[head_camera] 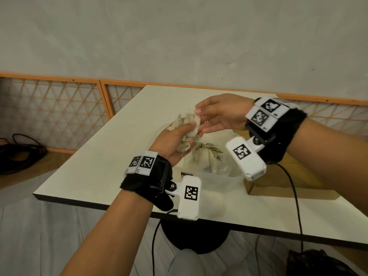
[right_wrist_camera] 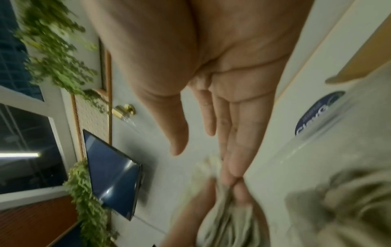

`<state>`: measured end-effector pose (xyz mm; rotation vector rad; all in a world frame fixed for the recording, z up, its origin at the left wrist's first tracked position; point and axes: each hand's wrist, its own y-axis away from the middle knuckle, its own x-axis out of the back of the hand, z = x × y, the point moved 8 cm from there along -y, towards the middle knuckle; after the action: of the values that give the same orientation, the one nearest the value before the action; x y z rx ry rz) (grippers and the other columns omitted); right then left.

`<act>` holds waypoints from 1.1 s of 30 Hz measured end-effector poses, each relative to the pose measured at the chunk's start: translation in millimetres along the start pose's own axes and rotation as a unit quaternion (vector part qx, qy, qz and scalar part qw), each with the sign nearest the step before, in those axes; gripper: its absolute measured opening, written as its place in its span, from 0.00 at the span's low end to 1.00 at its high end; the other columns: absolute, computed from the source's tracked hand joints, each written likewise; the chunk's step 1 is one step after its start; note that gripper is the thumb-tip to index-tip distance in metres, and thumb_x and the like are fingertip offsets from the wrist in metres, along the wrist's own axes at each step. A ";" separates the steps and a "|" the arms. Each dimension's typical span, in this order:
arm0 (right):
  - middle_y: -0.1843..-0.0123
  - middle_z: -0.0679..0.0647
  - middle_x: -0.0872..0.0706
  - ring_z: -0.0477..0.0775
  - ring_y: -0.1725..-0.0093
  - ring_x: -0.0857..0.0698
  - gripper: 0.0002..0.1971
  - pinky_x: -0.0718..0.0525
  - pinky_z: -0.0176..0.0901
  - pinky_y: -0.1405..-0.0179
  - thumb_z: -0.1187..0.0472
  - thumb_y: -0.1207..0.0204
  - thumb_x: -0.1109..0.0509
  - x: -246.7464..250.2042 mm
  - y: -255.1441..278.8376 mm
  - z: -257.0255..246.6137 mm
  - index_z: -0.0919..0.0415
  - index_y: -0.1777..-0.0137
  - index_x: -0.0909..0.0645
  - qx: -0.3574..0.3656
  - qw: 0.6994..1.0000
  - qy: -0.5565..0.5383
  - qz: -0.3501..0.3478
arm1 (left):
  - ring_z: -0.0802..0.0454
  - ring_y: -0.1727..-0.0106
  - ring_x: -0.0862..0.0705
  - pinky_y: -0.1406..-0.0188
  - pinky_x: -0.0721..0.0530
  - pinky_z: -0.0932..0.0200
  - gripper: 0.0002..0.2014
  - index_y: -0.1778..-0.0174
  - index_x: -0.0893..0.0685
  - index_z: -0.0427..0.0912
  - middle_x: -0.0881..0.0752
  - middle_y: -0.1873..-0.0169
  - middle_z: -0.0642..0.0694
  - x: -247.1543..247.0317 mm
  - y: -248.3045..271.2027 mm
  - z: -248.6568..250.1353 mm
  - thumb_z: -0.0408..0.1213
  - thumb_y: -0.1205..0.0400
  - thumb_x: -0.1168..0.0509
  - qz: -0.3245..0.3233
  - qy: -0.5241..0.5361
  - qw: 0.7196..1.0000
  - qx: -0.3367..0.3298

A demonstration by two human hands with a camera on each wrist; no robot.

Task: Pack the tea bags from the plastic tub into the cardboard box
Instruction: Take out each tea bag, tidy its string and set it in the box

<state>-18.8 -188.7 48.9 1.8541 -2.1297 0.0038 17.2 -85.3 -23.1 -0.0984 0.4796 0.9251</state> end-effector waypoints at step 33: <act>0.41 0.47 0.13 0.45 0.40 0.18 0.19 0.24 0.33 0.39 0.65 0.18 0.42 32.1 156.8 163.5 0.46 0.35 0.19 0.033 0.943 0.329 0.046 | 0.59 0.65 0.20 0.85 0.26 0.74 0.13 0.59 0.11 0.37 0.15 0.67 0.45 -127.0 37.6 -90.9 0.40 0.22 0.39 -0.207 0.135 0.965 0.090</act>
<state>-212.1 -228.6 -66.9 1.4896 -1.7420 0.6320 -108.8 -182.8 -43.9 -0.1542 0.7603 0.4553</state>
